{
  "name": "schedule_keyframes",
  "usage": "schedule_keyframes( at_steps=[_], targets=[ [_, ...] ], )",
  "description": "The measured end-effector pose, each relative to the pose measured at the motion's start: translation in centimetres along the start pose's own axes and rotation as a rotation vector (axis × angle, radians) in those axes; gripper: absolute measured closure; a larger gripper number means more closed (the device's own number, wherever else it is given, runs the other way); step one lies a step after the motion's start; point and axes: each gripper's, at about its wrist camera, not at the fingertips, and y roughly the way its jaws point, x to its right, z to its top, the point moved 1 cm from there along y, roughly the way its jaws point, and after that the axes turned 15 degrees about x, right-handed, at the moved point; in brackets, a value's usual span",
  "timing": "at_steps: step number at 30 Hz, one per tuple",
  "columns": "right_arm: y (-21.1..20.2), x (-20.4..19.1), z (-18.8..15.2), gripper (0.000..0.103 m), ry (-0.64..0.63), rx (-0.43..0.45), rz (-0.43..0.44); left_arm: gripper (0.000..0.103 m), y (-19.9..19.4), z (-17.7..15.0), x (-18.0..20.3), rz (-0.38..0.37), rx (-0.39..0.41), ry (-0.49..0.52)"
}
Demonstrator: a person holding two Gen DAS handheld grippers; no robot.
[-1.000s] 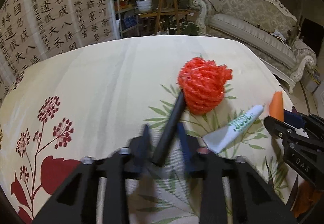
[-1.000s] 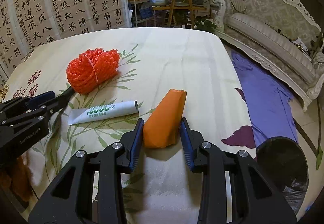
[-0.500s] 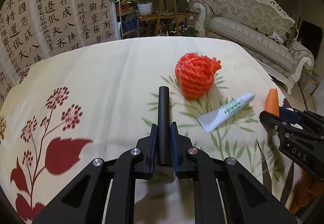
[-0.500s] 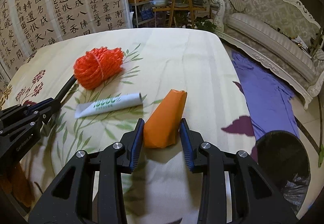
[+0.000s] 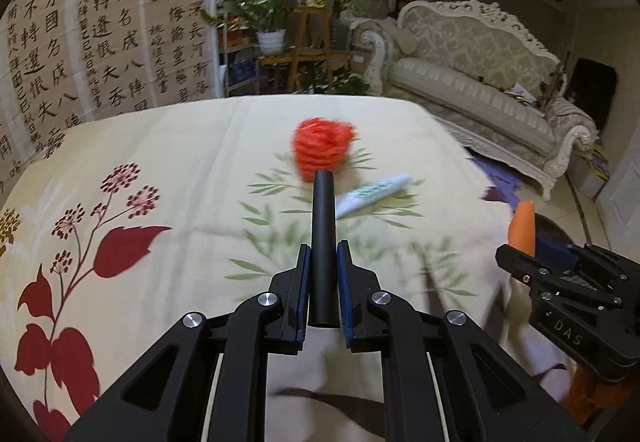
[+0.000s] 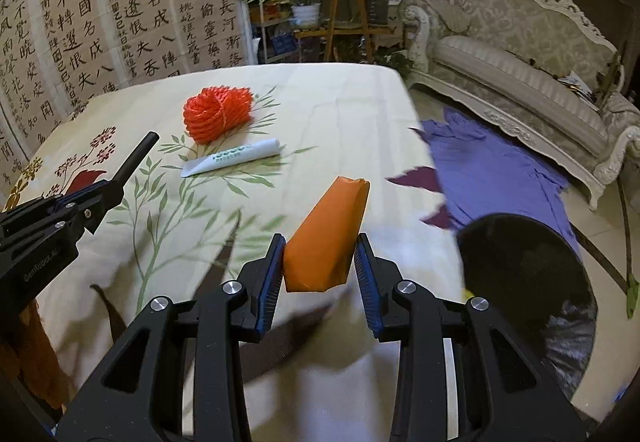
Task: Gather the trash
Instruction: 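Carry the orange cloth and black tube over the bin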
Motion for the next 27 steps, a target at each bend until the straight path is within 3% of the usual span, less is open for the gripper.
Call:
schedule_keyframes(
  at_steps=[9, 18, 27],
  targets=[
    [-4.3, 6.2, -1.5, 0.069, 0.063, 0.037, -0.146, 0.089, -1.0, 0.1, 6.7, -0.13, 0.036, 0.058],
    [-5.6, 12.5, -3.1, 0.068, 0.107, 0.045, -0.293, 0.089, 0.3, -0.7, 14.2, -0.235, 0.028, 0.133],
    [-5.5, 16.9, -4.6, 0.068, 0.158, 0.036, -0.339, 0.089, 2.4, -1.3, 19.4, -0.273, 0.007, 0.199]
  ],
)
